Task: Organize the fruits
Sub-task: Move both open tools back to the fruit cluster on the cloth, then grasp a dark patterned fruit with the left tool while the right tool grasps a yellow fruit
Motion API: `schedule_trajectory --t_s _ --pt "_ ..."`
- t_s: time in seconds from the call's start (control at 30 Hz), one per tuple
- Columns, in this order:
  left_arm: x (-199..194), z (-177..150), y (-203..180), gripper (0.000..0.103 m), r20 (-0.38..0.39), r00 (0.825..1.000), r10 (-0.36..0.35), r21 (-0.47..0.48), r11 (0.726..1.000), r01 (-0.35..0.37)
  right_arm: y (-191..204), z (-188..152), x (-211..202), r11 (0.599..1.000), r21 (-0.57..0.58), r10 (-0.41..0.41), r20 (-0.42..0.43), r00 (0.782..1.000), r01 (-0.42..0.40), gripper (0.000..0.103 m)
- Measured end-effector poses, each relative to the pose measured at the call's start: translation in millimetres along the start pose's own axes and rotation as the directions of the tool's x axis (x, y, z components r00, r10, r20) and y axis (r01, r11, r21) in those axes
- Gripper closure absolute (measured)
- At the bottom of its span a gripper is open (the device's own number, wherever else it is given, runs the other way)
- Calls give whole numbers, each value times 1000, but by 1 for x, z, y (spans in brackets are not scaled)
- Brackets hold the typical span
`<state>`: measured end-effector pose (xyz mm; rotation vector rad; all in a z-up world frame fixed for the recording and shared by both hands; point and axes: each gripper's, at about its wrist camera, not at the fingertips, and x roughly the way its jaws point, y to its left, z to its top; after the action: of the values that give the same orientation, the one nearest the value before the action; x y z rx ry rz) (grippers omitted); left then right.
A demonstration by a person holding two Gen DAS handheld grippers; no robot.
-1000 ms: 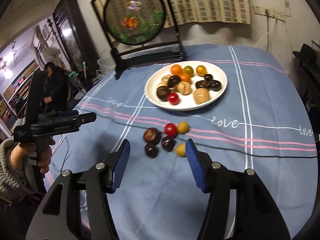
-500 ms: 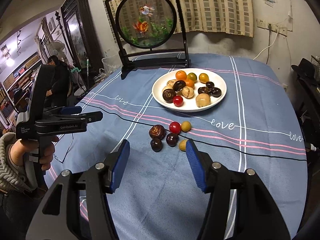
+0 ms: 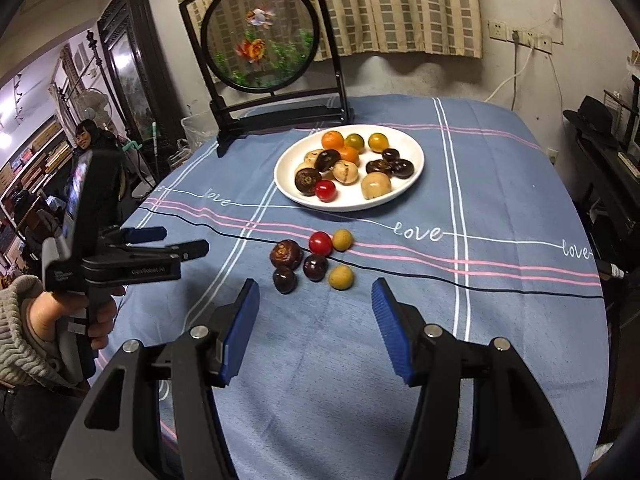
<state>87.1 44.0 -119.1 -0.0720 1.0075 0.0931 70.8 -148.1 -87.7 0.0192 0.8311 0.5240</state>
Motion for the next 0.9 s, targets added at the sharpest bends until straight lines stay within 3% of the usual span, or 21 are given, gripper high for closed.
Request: schedule_trajectory --t_s 0.2,0.43,0.63,0.9 --pt "30 -4 -6 15 -60 997 -55 6 998 56 -14 -3 9 999 48 -14 -29 999 15 44" --pt "60 24 -29 15 -84 993 -88 35 995 92 -26 -8 13 995 91 -31 -51 998 36 44" --pt "83 38 -48 15 -95 993 -64 102 992 74 -38 -13 13 988 138 -58 -71 996 67 44" --pt "98 39 -46 13 -106 989 -103 96 989 113 -39 -15 18 987 141 -63 -102 993 77 44"
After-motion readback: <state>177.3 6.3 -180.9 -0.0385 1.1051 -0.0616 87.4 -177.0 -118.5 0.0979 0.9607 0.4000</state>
